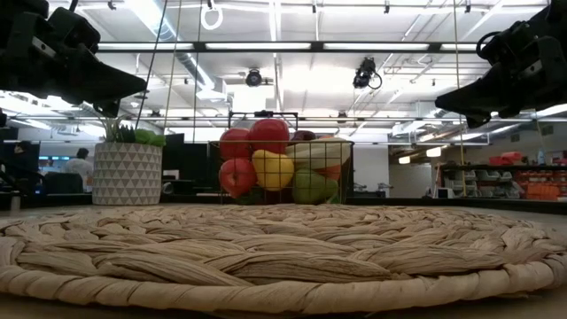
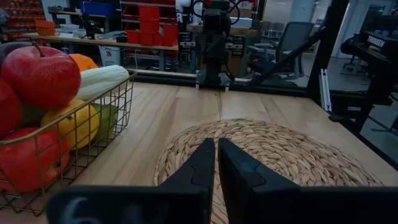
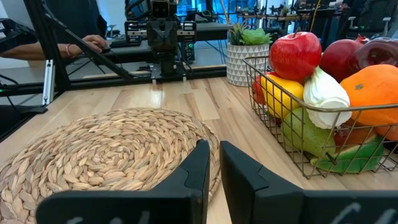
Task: Build produce basket
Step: Return to Home Position
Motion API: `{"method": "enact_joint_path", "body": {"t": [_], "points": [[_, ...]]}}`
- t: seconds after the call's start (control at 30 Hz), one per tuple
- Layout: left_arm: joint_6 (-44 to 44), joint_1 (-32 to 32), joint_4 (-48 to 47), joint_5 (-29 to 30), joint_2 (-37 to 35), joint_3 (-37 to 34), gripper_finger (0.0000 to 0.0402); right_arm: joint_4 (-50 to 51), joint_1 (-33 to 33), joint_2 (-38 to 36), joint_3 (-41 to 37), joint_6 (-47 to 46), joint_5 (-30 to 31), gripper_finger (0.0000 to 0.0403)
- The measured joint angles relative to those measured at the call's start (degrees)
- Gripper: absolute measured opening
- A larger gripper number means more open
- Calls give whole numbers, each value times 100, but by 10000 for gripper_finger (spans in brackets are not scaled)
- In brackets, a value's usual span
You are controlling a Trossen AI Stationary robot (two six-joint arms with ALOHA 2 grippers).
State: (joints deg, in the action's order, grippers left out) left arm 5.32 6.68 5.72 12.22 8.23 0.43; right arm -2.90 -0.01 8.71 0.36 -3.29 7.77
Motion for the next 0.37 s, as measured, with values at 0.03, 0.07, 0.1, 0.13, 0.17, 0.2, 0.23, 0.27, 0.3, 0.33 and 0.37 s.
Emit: {"method": "enact_joint_path", "body": {"t": [0.03, 0.07, 0.1, 0.13, 0.17, 0.2, 0.23, 0.27, 0.3, 0.33, 0.37], "points": [[1, -1, 1, 0, 2, 0, 27, 2, 0, 0, 0, 0, 2, 45], [-1, -2, 0, -1, 2, 0, 28, 0, -1, 1, 0, 0, 0, 45], [-2, -1, 2, 0, 2, -1, 30, 1, -1, 1, 0, 0, 0, 45], [0, 0, 0, -1, 2, 0, 31, 0, -1, 2, 0, 0, 1, 45], [2, -2, 2, 1, 2, -2, 32, 1, 0, 2, 0, 0, 1, 45], [0, -1, 0, 1, 1, -1, 33, 2, 0, 1, 0, 0, 2, 45], [-2, 0, 1, 1, 2, -1, 34, 1, 0, 1, 0, 0, 0, 45], [-1, -1, 0, -1, 2, -2, 33, 2, 0, 2, 0, 0, 2, 45], [1, 0, 0, 0, 2, 0, 33, 0, 0, 0, 0, 0, 0, 45], [0, -1, 2, 1, 2, -1, 32, 2, 0, 1, 0, 0, 0, 45], [-2, 0, 1, 0, 2, -1, 30, 1, 0, 1, 0, 0, 2, 45]]}}
